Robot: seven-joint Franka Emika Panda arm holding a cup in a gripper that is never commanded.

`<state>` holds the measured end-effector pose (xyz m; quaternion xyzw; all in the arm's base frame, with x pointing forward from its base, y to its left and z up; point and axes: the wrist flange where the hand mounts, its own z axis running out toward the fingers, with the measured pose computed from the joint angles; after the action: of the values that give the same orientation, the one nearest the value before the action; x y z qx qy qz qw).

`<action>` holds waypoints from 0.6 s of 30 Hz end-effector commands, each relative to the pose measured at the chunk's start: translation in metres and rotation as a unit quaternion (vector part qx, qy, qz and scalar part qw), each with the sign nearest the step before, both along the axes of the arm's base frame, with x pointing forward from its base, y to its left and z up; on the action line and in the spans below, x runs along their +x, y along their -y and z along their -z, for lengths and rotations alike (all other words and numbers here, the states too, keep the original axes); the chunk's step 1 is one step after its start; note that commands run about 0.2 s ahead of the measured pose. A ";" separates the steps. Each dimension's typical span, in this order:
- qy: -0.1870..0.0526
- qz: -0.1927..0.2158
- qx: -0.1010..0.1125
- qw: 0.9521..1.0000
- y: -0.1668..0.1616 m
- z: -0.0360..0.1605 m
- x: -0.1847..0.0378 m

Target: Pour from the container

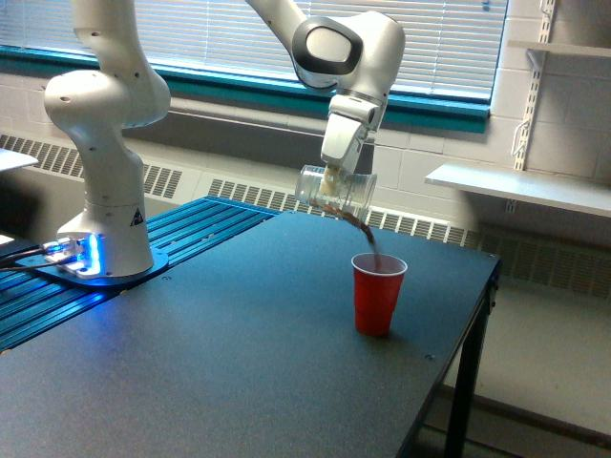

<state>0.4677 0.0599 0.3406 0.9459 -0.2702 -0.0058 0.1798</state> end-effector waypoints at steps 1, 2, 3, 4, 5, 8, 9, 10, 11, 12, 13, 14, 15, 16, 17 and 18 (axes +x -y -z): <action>-0.015 -0.011 -0.003 1.000 -0.006 -0.003 0.004; -0.018 -0.011 -0.004 1.000 -0.006 -0.004 0.004; -0.021 -0.011 -0.004 1.000 -0.006 -0.004 0.005; -0.024 -0.011 -0.005 1.000 -0.007 -0.004 0.005; -0.027 -0.012 -0.006 1.000 -0.007 -0.005 0.006; -0.037 -0.013 -0.007 0.999 -0.007 -0.006 0.008; -0.039 -0.013 -0.007 0.999 -0.007 -0.006 0.009; -0.041 -0.015 -0.007 0.999 -0.007 -0.007 0.010; -0.041 -0.016 -0.007 0.999 -0.006 -0.007 0.011; -0.042 -0.015 -0.006 0.999 -0.006 -0.007 0.012; -0.043 -0.015 -0.005 0.999 -0.005 -0.007 0.013; -0.043 -0.015 -0.005 0.999 -0.005 -0.007 0.013; -0.043 -0.015 -0.005 0.999 -0.004 -0.007 0.014; -0.044 -0.014 -0.004 0.999 -0.004 -0.007 0.014; -0.044 -0.014 -0.003 0.999 -0.003 -0.008 0.014; -0.043 -0.014 -0.003 0.999 -0.003 -0.008 0.014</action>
<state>0.4802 0.0621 0.3466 0.9451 -0.2592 -0.0380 0.1953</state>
